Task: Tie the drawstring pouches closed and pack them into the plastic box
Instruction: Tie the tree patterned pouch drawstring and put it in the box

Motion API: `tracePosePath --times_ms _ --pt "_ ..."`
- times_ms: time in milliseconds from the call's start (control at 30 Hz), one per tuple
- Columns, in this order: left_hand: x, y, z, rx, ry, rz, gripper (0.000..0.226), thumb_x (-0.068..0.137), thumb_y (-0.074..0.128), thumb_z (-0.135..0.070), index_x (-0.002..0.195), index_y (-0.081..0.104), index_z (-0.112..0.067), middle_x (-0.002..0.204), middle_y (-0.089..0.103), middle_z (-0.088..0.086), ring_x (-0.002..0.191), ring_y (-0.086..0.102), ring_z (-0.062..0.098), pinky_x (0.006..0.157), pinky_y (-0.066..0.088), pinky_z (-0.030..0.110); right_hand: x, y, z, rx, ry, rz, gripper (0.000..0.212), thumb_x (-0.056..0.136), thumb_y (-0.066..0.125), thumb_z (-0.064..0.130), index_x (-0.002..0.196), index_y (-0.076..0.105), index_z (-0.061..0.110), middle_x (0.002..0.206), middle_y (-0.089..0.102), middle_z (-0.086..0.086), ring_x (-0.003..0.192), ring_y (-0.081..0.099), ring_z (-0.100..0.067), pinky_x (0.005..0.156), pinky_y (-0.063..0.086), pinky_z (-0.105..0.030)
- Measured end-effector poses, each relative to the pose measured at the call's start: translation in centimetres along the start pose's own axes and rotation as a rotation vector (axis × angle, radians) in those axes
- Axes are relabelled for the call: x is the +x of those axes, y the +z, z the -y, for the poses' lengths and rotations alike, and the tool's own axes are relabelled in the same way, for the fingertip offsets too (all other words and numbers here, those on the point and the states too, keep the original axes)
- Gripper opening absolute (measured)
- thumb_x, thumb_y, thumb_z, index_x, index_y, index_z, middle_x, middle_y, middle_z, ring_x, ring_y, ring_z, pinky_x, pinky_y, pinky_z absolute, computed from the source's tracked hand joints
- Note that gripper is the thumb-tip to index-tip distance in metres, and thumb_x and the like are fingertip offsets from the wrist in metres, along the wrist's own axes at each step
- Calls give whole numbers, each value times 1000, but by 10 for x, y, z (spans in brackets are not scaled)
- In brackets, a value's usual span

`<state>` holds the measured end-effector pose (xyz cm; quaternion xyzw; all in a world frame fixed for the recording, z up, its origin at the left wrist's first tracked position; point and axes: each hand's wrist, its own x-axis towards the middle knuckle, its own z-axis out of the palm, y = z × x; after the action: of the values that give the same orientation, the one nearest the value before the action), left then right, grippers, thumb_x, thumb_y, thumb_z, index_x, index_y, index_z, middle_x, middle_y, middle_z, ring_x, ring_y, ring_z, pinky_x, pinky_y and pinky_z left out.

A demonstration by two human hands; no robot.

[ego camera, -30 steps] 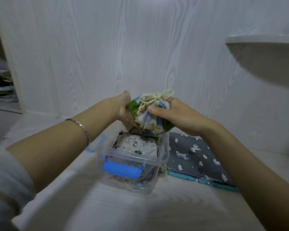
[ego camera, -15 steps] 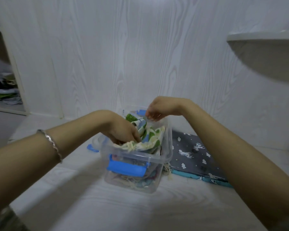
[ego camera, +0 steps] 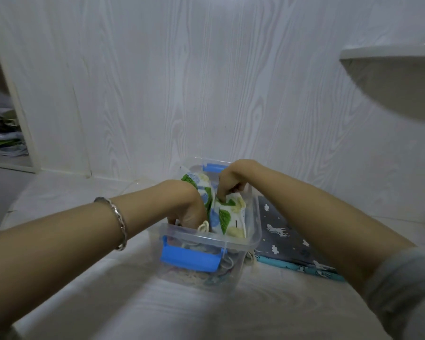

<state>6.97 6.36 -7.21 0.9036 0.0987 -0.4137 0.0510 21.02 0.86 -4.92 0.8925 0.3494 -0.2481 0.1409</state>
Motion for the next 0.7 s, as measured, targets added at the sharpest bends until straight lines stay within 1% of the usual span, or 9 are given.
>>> tracePosePath --times_ms 67,133,167,300,333,433,500,567,700 --pt "1 2 2 -9 -8 14 58 88 63 -7 142 41 -11 144 44 10 126 50 28 98 49 36 -7 -5 -1 -83 -28 -219 28 78 71 31 68 54 12 70 53 -7 58 45 -20 58 40 -30" --pt "0 2 3 13 -15 -13 54 89 63 -12 139 44 -8 141 48 11 122 53 26 93 51 32 -14 -3 -1 -244 -43 -532 28 75 74 30 78 53 12 72 51 -3 69 52 -22 61 42 -30" --pt "-1 2 3 32 -20 -35 52 90 62 -14 138 46 -7 139 50 11 120 54 25 90 51 31 -15 0 1 -312 -28 -594 27 76 74 27 83 52 12 76 52 -2 74 53 -22 64 44 -30" --pt "-9 2 -1 71 10 -103 43 93 55 -20 134 50 -9 130 56 11 111 58 25 93 51 36 -18 11 13 -420 70 -282 24 82 69 28 84 51 12 77 49 -2 84 55 -22 78 52 -33" --pt "-10 2 -1 56 32 -136 41 95 51 -17 135 48 -9 129 56 12 112 58 27 95 51 39 -22 6 15 -373 44 -279 24 83 68 28 82 51 11 76 49 -3 86 56 -24 76 51 -33" --pt "-15 1 1 13 72 -172 43 97 43 -13 140 42 -12 132 53 11 117 56 28 99 48 41 -19 -12 26 2 -280 -545 15 87 57 15 79 59 2 79 60 -8 81 60 -27 67 48 -33" --pt "-15 0 -1 34 81 -150 45 96 47 -17 141 41 -14 134 52 11 119 55 28 101 46 42 -11 -13 36 145 -402 -502 13 86 55 10 77 63 3 76 60 -6 68 58 -21 66 47 -34" --pt "-11 1 -1 47 88 -121 47 96 51 -22 141 41 -14 135 51 11 120 54 28 101 47 41 2 -4 47 64 -382 -392 15 82 57 13 68 55 8 66 52 -9 61 48 -23 60 38 -34" --pt "-1 3 3 5 96 -60 52 93 57 -27 141 43 -15 137 52 10 121 54 27 100 48 43 19 3 51 -34 -264 -287 22 86 56 24 73 54 7 72 55 -15 64 49 -26 58 40 -33"
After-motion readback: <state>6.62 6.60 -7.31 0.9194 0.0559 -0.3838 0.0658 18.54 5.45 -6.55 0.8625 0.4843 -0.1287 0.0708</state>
